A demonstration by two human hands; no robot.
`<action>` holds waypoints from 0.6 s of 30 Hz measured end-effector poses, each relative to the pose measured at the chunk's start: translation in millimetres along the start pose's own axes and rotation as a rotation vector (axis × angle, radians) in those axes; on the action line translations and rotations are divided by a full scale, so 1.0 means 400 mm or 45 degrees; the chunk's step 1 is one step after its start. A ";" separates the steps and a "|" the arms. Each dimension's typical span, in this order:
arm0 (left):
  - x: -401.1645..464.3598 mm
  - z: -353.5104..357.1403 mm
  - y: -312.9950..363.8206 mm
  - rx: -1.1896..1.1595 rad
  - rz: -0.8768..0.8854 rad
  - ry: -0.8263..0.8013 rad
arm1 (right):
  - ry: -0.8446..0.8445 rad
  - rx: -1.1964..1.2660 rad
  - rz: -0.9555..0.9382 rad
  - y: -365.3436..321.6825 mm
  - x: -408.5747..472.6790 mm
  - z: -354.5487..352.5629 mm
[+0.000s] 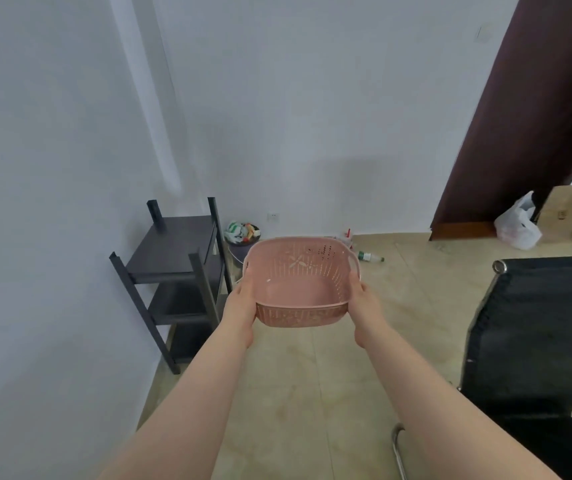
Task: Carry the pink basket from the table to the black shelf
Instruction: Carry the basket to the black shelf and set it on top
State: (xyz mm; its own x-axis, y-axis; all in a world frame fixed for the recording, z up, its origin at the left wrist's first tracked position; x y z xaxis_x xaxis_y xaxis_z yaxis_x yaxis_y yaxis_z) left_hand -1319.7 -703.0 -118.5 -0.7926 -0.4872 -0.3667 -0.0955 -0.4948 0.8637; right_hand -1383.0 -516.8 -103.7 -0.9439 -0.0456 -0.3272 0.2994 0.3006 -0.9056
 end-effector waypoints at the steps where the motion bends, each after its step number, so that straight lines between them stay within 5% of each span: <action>1: 0.038 0.006 0.014 -0.001 0.003 -0.004 | 0.002 0.000 -0.005 -0.017 0.030 0.013; 18: 0.485 0.128 0.101 -0.084 -0.009 0.064 | -0.060 -0.031 -0.006 -0.179 0.490 0.131</action>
State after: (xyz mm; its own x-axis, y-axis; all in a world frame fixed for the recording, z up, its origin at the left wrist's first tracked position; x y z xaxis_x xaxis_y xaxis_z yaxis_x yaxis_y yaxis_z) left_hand -1508.1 -780.4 -137.0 -0.7607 -0.5181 -0.3911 -0.0601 -0.5437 0.8371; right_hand -1581.9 -597.3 -117.2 -0.9375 -0.0915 -0.3357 0.2909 0.3232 -0.9005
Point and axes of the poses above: each hand's wrist, its own x-axis towards the middle knuckle, its own z-axis out of the palm, y = z × x, the point moved 1 cm from there along x, towards the middle knuckle, and after that the axes turned 15 degrees about -x, right-handed, at the moved point
